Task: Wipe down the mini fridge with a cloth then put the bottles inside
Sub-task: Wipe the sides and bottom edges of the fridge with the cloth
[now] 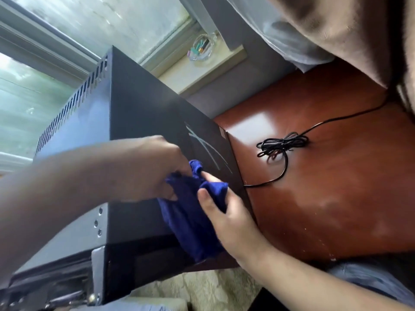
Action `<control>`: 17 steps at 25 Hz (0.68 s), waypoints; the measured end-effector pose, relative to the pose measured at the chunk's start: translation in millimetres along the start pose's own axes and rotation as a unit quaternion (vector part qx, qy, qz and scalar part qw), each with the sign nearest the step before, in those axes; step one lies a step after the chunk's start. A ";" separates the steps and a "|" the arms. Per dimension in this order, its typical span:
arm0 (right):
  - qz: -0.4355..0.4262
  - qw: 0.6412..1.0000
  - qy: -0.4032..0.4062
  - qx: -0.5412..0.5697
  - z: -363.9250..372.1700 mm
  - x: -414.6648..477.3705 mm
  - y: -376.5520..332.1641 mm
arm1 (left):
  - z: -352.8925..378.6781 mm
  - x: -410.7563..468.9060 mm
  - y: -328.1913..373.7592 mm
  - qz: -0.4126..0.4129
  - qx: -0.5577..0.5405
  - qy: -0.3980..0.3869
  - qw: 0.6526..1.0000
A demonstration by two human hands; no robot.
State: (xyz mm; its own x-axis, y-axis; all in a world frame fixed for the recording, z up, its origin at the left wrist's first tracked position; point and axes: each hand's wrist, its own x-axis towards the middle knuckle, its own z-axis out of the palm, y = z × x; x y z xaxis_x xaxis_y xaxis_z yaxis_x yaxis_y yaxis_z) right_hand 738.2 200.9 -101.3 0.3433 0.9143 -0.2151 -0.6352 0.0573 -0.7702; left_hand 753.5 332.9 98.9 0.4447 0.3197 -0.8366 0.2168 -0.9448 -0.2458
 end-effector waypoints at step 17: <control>0.041 0.999 -0.020 -0.003 -28.9 274.2 -28.4 | -76.8 165.1 -126.9 -0.166 0.066 0.023 0.984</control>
State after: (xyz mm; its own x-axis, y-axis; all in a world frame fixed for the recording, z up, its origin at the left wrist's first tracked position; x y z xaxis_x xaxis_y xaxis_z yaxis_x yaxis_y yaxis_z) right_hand 870.4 438.4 -155.8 0.2620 0.9312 -0.2533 -0.6556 -0.0209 -0.7548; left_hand 866.2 511.1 29.5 0.4074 0.6127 -0.6772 0.2428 -0.7875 -0.5665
